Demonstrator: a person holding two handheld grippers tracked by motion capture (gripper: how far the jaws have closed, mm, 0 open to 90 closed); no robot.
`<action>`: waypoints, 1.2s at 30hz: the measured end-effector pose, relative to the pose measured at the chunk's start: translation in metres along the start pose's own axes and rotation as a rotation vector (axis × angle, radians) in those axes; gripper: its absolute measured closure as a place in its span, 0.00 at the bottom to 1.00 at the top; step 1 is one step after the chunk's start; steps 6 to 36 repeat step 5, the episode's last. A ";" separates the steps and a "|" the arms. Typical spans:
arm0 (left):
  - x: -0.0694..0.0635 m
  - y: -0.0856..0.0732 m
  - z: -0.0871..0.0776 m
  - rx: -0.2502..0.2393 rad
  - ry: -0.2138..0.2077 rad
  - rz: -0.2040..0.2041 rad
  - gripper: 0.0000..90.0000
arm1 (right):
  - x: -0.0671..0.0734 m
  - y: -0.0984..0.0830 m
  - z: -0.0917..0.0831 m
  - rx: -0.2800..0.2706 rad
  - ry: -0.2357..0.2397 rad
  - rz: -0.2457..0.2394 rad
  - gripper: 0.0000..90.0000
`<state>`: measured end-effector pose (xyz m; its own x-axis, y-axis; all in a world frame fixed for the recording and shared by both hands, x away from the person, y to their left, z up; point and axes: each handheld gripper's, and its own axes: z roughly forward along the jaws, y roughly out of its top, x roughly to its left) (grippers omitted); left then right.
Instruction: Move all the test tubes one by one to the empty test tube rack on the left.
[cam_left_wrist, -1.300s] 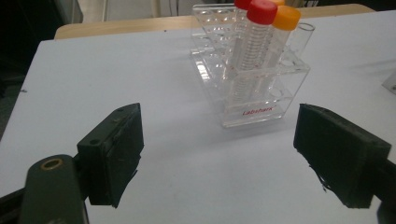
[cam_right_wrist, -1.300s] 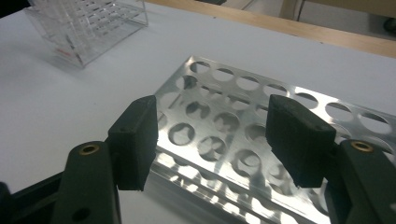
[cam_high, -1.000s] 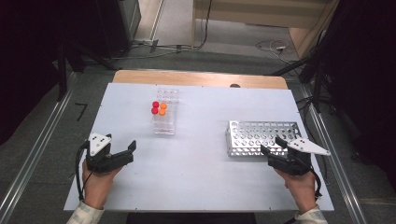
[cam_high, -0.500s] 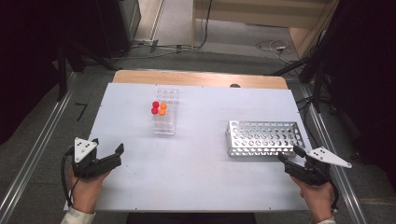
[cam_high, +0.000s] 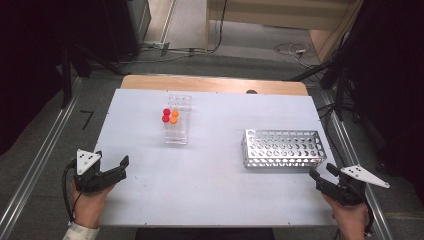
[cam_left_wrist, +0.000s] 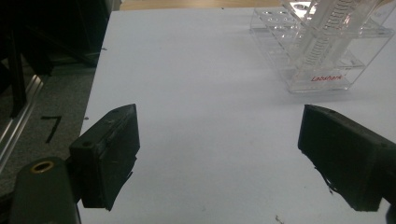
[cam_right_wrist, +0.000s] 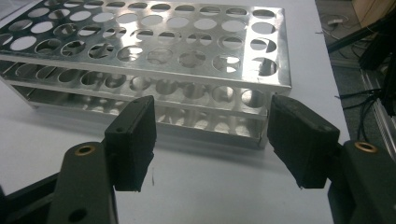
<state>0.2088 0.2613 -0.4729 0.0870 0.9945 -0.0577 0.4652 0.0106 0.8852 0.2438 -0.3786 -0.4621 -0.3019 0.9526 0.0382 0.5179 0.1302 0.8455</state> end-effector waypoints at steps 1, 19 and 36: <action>0.000 0.000 0.001 -0.001 0.000 0.000 0.15 | -0.001 -0.001 0.000 0.000 -0.001 0.004 0.35; 0.000 -0.002 0.003 0.009 0.002 0.003 0.14 | -0.003 -0.002 -0.001 0.003 -0.006 0.008 0.32; 0.000 -0.002 0.003 0.009 0.002 0.003 0.14 | -0.003 -0.002 -0.001 0.003 -0.006 0.008 0.32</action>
